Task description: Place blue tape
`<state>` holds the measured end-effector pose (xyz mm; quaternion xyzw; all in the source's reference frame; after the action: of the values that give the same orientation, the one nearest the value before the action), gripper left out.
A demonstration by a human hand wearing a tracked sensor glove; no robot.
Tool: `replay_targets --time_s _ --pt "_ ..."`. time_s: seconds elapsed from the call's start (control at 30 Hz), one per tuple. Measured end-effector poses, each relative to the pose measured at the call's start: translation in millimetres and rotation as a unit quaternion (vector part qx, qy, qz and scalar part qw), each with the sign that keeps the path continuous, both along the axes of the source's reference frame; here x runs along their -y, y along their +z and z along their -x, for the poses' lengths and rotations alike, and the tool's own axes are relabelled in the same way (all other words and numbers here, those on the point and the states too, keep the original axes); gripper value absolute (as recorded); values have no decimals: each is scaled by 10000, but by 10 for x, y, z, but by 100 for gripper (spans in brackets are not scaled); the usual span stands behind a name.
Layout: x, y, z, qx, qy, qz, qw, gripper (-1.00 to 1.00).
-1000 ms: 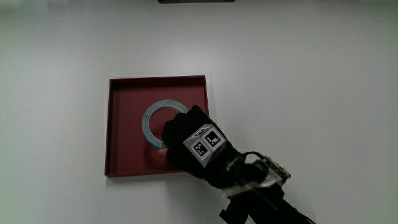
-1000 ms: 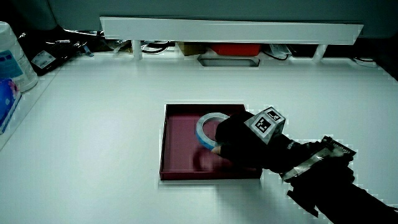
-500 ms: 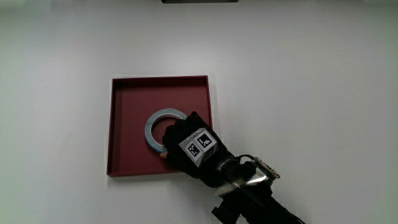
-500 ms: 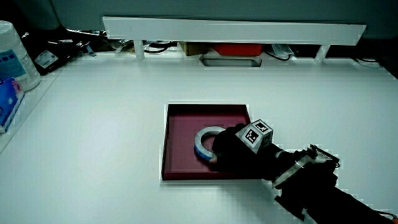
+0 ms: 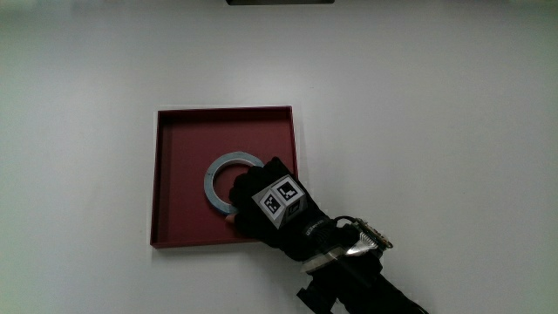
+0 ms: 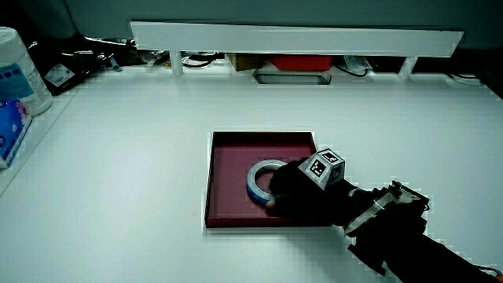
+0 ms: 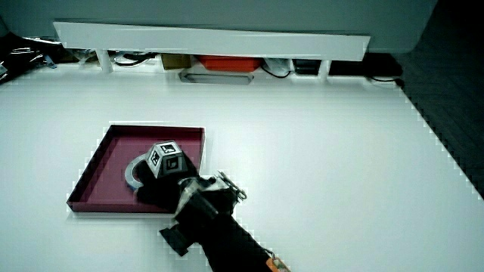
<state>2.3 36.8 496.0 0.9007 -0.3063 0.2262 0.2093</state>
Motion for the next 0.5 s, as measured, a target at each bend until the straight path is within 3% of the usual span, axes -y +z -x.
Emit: replay_targets --time_s 0.17,0.5 --pt "12 15 -26 -1 34 85 10000 -39" --pt "55 -55 -129 455 223 343 9981 -67"
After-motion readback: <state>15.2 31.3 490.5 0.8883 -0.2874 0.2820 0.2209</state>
